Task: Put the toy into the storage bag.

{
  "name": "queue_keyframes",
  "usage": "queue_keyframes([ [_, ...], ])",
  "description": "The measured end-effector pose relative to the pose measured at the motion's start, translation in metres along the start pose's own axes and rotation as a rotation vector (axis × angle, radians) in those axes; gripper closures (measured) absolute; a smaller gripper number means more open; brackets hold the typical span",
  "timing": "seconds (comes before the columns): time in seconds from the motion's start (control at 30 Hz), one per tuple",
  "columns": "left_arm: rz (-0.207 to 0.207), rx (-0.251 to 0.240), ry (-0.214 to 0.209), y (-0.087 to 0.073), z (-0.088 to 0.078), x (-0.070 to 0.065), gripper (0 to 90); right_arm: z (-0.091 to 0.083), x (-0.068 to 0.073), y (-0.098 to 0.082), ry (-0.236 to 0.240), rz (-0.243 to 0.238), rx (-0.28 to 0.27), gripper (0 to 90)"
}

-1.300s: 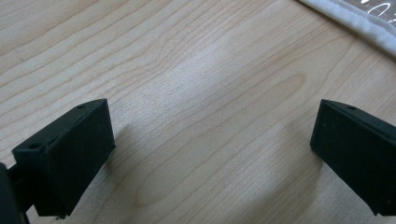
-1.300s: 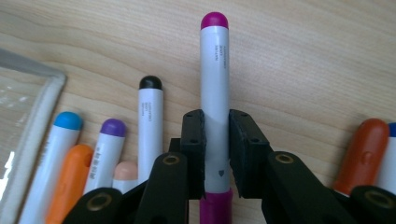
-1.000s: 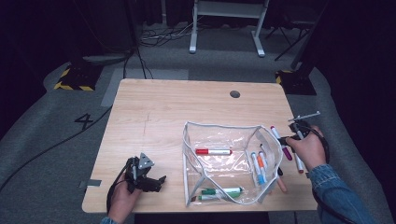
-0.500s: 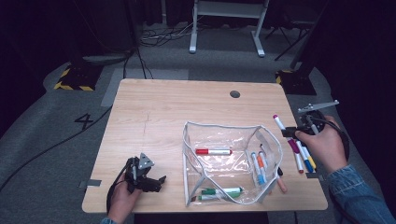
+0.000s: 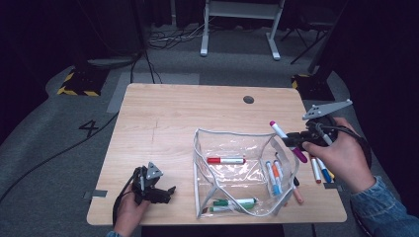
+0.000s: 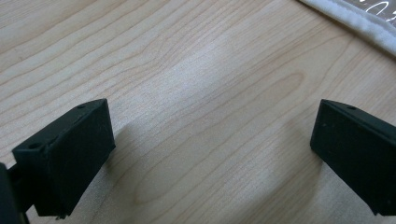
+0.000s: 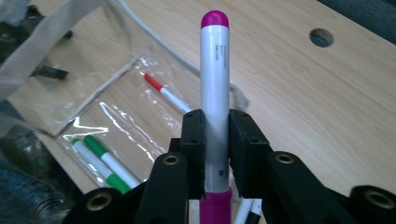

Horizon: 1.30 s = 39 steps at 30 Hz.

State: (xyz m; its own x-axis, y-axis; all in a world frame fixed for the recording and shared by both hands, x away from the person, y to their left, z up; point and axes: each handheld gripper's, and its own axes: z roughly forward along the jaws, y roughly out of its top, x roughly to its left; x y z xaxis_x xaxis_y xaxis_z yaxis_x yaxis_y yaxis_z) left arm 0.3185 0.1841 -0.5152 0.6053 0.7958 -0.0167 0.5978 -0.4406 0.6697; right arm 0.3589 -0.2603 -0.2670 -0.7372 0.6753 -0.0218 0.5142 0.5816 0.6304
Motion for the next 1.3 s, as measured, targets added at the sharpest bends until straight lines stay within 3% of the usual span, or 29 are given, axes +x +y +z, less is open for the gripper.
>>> queue_keyframes([
  [0.03, 0.000, 0.000, 0.000, 0.000, 0.000, 0.000, 0.0, 0.000, 0.000, 0.000, 0.000, 0.000, 0.000, 76.9],
  [0.07, 0.000, 0.000, 0.000, 0.000, 0.000, 0.000, 0.0, 0.000, 0.010, 0.005, 0.019, -0.028, 0.001, 76.9],
  [0.27, 0.001, 0.000, 0.000, 0.000, 0.000, 0.000, 0.0, 0.001, 0.037, 0.017, 0.070, -0.101, 0.015, 76.9],
  [0.37, 0.003, 0.001, 0.001, 0.000, 0.000, 0.000, 0.0, 0.003, 0.044, 0.019, 0.088, -0.116, 0.020, 76.9],
  [0.4, 0.003, 0.001, 0.001, 0.000, 0.000, 0.000, 0.0, 0.005, 0.051, 0.022, 0.103, -0.138, 0.029, 76.9],
  [0.73, 0.003, 0.001, 0.001, 0.000, 0.000, 0.000, 0.0, 0.025, 0.082, 0.028, 0.177, -0.218, 0.097, 76.9],
  [1.3, 0.002, -0.001, -0.001, 0.000, 0.000, 0.000, 0.0, 0.076, 0.106, 0.029, 0.251, -0.275, 0.237, 76.9],
])
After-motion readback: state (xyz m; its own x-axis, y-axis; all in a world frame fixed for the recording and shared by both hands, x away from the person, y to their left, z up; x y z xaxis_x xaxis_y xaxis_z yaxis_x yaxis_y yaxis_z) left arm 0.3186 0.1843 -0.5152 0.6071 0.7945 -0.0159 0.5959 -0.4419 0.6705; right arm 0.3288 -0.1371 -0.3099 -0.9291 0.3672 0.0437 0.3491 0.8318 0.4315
